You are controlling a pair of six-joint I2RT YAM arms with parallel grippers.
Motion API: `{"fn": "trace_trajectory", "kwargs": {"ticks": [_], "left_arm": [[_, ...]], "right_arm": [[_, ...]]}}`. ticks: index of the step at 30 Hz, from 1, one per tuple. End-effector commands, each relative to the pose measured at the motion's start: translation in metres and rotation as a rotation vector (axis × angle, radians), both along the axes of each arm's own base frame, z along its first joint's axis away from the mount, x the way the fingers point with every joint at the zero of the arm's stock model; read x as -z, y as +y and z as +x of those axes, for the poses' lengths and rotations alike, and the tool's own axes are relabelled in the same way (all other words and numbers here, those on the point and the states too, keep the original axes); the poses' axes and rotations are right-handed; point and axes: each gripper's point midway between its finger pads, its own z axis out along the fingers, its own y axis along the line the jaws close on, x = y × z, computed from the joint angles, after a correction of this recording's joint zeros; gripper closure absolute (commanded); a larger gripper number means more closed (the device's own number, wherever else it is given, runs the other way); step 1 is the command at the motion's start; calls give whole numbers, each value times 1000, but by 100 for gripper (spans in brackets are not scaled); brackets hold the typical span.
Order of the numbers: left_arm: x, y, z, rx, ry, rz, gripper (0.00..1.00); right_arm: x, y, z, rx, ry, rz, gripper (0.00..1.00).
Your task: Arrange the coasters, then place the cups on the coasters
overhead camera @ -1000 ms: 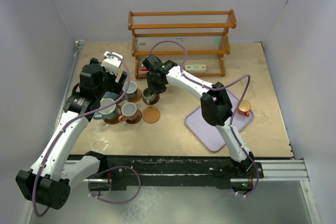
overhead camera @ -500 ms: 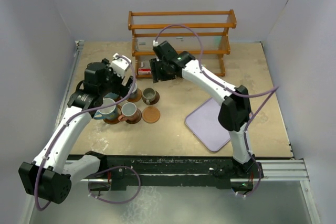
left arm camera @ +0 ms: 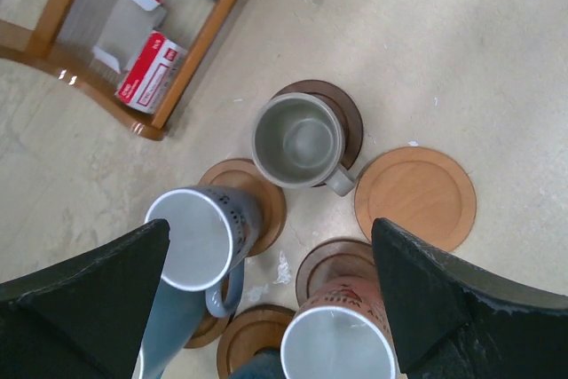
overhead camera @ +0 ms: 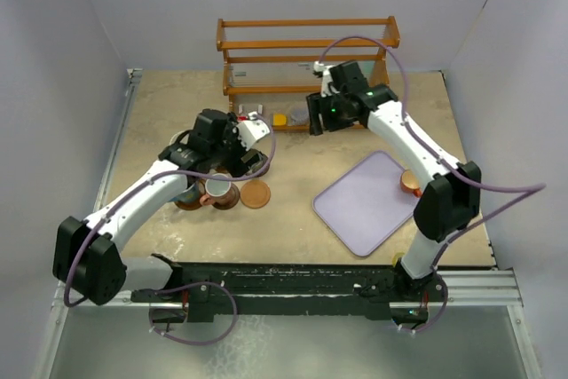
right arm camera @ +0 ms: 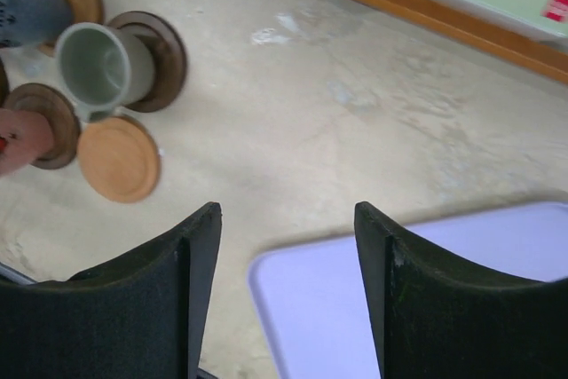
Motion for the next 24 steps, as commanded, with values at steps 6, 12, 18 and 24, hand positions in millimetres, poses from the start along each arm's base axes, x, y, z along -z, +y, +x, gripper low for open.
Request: {"fn": "trace_trajectory", "kwargs": {"ticks": [6, 12, 18, 24], "left_arm": [[16, -26, 30, 111, -44, 104, 8], [42, -28, 43, 118, -24, 182, 7], [61, -31, 49, 127, -4, 236, 7], [77, -32, 49, 135, 18, 272, 7]], "right_arm": [[-58, -75, -19, -33, -234, 23, 20], [-60, -123, -39, 25, -284, -53, 14], [-54, -144, -56, 50, -293, -75, 11], [-46, -147, -61, 43, -259, -55, 11]]}}
